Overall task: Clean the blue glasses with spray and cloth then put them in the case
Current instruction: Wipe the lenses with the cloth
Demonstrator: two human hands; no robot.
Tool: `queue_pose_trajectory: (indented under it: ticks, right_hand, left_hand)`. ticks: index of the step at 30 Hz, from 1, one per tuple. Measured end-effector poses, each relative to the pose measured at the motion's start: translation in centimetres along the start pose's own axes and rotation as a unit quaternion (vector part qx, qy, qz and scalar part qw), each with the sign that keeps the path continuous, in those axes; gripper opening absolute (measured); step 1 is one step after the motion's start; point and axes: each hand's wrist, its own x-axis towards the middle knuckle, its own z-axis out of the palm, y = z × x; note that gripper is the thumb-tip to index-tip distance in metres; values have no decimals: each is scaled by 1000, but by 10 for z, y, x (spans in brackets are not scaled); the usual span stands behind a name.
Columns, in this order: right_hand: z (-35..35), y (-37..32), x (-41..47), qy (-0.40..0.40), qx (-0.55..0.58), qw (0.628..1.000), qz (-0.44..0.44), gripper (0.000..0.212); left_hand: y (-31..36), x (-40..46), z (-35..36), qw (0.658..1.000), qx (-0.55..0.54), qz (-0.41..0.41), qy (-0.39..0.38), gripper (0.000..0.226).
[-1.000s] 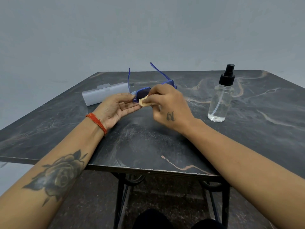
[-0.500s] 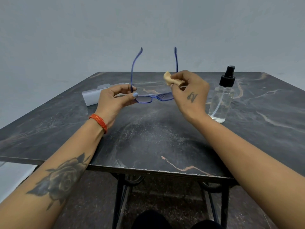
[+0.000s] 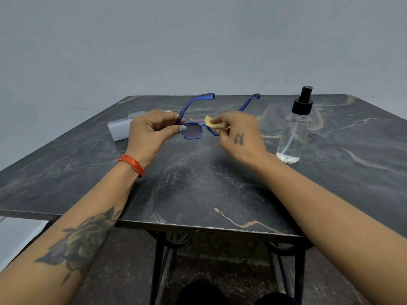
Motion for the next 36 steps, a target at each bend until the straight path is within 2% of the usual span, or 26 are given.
queue_pose_trajectory:
  ticks: [4,10,13,19,24,36]
  right_hand:
    - [-3,-1,-1,6,-22,1000,2,23]
    - [-2,1,0,-1,-130,992,-7,19]
    - [-4,1,-1,16,-123,992,-18,19]
    - [0,-1,-1,1,-90,995,-49,19]
    - [-3,-5,-2,-9,-61,997,-36,20]
    - [-7,-2,-1,8,-148,988,-37,21]
  left_hand:
    - [-1,1,0,1000,-10,-4,13,23]
    - [-4,2,-2,1000,-13,-1,14,21]
    - [-4,2,0,999,-28,-3,16,23]
    - [-3,1,1,1000,-29,1,5,24]
    - [-4,2,-1,999,-35,5,13,21]
    - [-3,1,0,999,-46,16,5,23]
